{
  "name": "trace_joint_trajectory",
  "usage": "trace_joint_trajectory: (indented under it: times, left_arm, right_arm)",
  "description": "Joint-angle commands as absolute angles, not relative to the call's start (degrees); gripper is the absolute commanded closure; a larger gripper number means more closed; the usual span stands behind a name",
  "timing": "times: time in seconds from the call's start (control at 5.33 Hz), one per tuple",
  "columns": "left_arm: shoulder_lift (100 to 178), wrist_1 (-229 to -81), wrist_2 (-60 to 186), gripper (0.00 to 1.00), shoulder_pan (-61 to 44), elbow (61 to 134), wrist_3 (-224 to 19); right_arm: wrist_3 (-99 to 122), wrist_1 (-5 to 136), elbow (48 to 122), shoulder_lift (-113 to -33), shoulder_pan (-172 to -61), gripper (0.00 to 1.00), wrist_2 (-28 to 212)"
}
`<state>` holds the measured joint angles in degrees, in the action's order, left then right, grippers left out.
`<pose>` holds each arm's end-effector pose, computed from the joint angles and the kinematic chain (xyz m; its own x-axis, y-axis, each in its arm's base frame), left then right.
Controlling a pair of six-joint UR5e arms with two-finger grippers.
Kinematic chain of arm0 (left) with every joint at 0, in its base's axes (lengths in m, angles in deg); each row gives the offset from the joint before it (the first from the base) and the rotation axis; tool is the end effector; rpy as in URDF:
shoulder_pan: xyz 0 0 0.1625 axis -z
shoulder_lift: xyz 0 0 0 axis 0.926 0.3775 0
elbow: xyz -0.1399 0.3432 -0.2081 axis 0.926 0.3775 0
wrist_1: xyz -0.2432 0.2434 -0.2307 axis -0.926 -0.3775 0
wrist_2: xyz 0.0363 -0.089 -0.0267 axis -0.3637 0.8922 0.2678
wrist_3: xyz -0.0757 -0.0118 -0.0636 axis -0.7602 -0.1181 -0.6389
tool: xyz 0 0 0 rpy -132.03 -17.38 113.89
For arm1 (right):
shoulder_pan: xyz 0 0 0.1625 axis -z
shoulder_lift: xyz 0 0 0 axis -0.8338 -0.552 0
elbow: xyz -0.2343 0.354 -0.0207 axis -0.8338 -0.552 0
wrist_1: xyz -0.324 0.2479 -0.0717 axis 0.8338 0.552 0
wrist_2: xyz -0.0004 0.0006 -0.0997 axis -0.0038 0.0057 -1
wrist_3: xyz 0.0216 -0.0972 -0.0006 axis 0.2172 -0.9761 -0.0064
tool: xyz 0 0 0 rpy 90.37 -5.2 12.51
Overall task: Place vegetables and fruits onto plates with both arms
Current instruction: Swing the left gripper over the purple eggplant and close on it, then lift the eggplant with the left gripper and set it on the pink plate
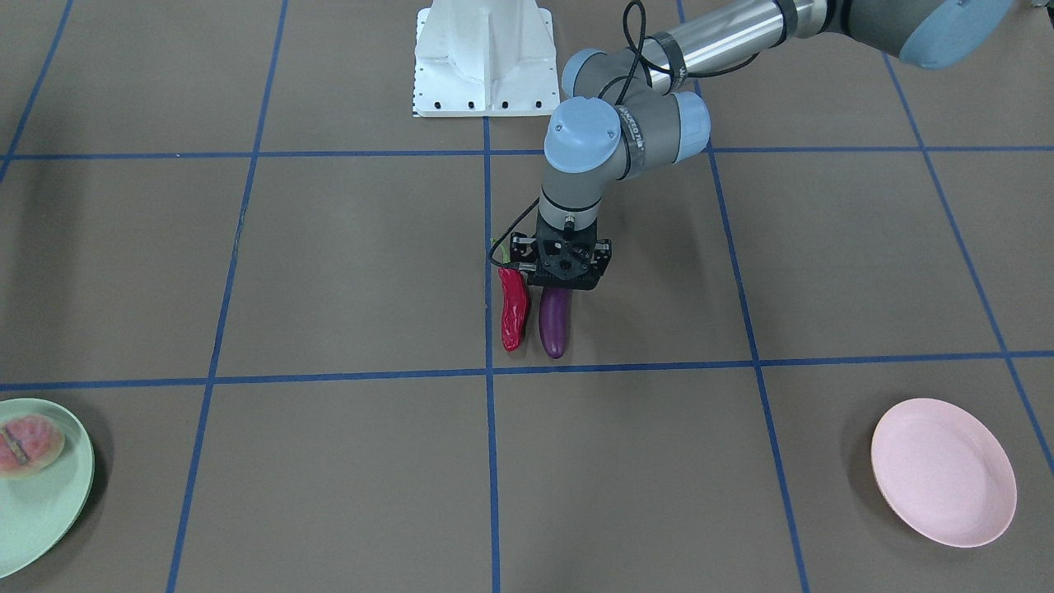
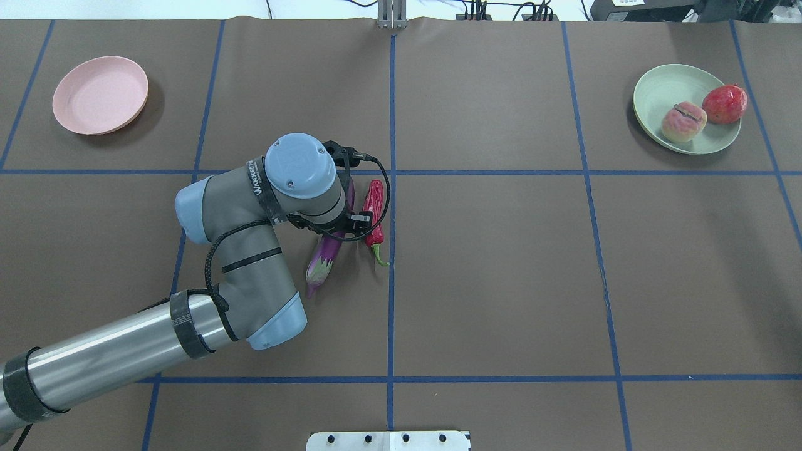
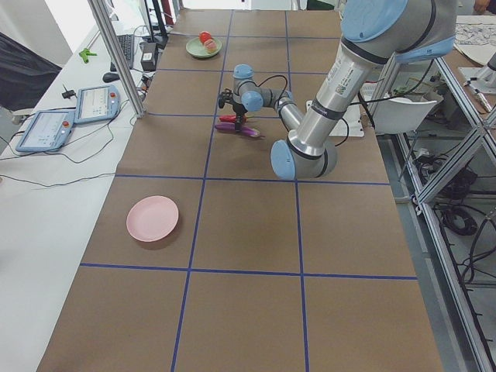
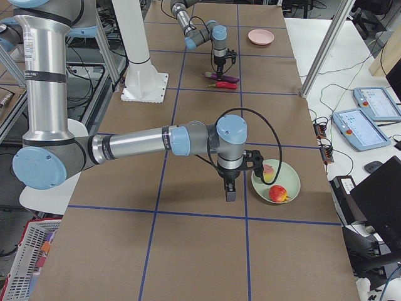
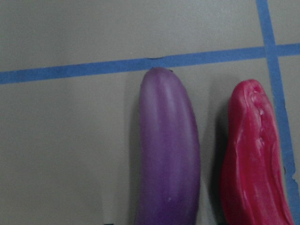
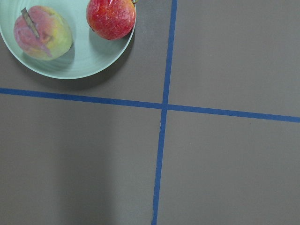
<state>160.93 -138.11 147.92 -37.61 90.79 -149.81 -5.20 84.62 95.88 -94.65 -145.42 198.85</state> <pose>0.5856 -0.4627 0.2476 0.6813 0.1196 -0.7221 -0.0087 0.9878 0.1555 0.0605 -0.4787 0.5726 0.7668 -0.0813 0.6368 0.0167 0.9941 0.1068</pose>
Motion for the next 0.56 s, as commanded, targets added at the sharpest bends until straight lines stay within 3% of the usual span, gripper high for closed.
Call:
trace_joint_trajectory:
  times: [0.0, 0.19, 0.38]
  left_arm:
    - [161.0, -138.0, 148.0, 0.21, -38.0, 90.5, -149.7]
    - [161.2, -137.8, 148.0, 0.64, -37.9, 90.6, -149.7]
    - [161.3, -137.7, 148.0, 1.0, -37.3, 90.7, -149.7]
  right_arm:
    - [-5.2, 84.7, 95.8, -94.6, -145.3, 0.0, 198.9]
    - [-5.2, 84.7, 95.8, -94.6, -145.3, 0.0, 198.9]
    - [-5.2, 84.7, 95.8, -94.6, -145.3, 0.0, 198.9]
